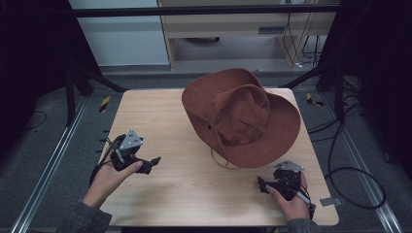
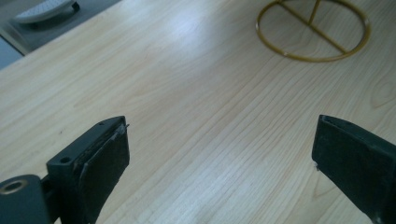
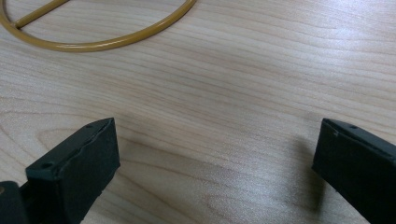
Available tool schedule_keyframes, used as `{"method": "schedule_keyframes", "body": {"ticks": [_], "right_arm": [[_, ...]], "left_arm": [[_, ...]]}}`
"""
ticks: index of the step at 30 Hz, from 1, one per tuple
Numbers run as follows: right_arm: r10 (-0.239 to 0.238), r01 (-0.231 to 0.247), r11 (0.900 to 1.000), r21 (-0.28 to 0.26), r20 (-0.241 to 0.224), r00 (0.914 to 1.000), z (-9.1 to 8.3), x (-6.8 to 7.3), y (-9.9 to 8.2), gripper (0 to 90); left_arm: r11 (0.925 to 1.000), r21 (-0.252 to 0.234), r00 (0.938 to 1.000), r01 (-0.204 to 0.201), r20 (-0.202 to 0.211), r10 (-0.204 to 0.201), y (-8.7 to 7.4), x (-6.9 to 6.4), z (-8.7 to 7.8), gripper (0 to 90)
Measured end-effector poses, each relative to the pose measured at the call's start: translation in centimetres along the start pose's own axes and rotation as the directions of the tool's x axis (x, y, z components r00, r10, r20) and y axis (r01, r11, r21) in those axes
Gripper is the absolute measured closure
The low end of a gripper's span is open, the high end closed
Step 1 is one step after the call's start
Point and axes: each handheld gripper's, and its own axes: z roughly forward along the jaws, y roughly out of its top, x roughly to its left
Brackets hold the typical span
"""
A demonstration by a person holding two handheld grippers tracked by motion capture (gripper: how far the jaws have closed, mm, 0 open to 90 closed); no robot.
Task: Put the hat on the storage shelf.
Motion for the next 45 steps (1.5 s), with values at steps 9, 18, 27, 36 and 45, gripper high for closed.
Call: {"method": "schedule_keyframes", "body": {"ticks": [9, 18, 27, 36, 45], "right_arm": [[0.001, -0.001, 1.0000, 0.000, 0.000, 1.0000, 0.0, 0.0, 0.0, 0.5], [0.000, 0.000, 1.0000, 0.000, 0.000, 1.0000, 0.0, 0.0, 0.0, 0.5], [0.000, 0.000, 1.0000, 0.000, 0.000, 1.0000, 0.0, 0.0, 0.0, 0.6], [0.000, 0.000, 1.0000, 0.000, 0.000, 1.0000, 0.0, 0.0, 0.0, 0.5], [0.001, -0.001, 1.0000, 0.000, 0.000, 1.0000, 0.0, 0.0, 0.0, 0.5]], "left_arm": [[0.9970, 0.056, 0.9984, 0.053, -0.021, -0.052, -3.2, 1.1, 2.0, 4.0], [0.9884, 0.108, 0.9942, 0.107, -0.021, -0.106, -5.8, 1.8, 3.5, 3.7], [0.9809, 0.131, 0.9894, 0.144, 0.004, -0.145, -7.4, 2.1, 4.6, 3.5], [0.9798, 0.136, 0.9878, 0.146, 0.033, -0.152, -8.1, 1.8, 5.3, 3.6], [0.9847, 0.101, 0.9896, 0.142, 0.011, -0.144, -8.8, 0.8, 5.7, 0.0]]}}
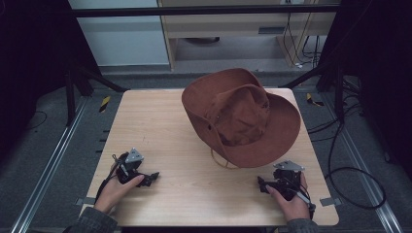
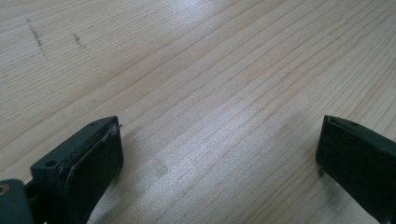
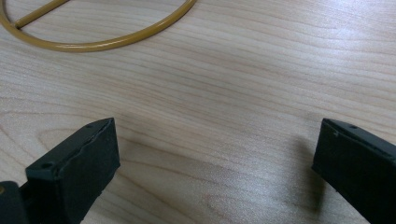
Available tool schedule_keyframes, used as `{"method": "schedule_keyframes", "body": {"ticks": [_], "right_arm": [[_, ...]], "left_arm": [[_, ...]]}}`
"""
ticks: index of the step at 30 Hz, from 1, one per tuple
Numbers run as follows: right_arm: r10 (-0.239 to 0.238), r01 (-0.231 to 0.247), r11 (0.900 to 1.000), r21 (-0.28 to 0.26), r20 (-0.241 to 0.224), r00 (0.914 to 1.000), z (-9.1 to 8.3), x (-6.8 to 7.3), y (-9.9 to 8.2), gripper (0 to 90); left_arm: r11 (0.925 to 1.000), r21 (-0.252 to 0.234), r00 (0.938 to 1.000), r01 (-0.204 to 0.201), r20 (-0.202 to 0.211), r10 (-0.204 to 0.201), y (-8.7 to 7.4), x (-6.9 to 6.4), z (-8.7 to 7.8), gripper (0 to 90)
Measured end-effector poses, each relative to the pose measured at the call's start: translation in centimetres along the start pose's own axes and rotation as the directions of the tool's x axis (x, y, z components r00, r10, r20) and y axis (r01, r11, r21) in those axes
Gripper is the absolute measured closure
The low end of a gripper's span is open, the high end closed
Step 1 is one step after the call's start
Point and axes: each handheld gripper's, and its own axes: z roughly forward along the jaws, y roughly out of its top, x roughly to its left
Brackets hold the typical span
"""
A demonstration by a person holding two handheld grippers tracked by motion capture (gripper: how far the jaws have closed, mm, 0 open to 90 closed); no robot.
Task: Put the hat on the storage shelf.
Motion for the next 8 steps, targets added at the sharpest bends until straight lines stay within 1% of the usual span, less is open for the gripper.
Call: {"method": "schedule_keyframes", "body": {"ticks": [1, 8], "right_arm": [[0.000, 0.000, 1.0000, 0.000, 0.000, 1.0000, 0.00, 0.00, 0.00, 0.6], [0.000, 0.000, 1.0000, -0.001, 0.000, 1.0000, 0.00, 0.01, 0.00, 0.5]], "left_arm": [[0.9999, -0.010, 1.0000, -0.001, -0.001, 0.001, -0.10, -0.01, 0.02, 0.0], [1.0000, -0.008, 1.0000, 0.000, -0.002, 0.000, -0.10, -0.02, 0.01, 0.0]]}}
